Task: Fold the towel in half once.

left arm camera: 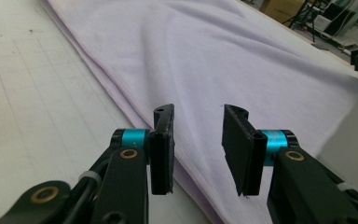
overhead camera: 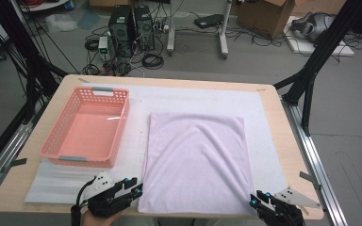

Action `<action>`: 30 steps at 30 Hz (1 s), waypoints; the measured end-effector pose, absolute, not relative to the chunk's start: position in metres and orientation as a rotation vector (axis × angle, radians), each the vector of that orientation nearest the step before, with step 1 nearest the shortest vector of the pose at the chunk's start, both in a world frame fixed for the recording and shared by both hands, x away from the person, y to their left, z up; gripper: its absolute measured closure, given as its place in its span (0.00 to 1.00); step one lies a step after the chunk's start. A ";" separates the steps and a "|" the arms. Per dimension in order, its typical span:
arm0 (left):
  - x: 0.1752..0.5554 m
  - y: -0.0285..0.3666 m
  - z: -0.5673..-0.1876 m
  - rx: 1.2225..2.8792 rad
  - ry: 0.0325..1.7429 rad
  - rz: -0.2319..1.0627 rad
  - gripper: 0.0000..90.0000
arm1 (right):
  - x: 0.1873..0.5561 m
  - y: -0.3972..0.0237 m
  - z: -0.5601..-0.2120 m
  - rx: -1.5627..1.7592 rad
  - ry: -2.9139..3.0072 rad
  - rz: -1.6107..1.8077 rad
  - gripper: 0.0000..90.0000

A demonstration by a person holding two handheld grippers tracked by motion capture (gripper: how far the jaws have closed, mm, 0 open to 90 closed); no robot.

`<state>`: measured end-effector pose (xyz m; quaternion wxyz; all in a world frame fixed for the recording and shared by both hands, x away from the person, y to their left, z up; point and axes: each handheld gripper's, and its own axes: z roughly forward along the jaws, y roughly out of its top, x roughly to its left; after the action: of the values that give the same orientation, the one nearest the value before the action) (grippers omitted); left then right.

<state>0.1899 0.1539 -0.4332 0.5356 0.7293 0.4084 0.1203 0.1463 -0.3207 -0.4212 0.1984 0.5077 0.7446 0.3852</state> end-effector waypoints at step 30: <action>0.304 0.119 -0.451 1.931 1.100 0.385 0.95 | 0.254 -0.335 -0.432 1.541 2.034 1.086 0.83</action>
<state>0.3040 0.1191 -0.4515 0.4286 0.7735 0.4407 0.1541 0.2538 -0.3350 -0.4321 0.1830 0.5463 0.7211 0.3848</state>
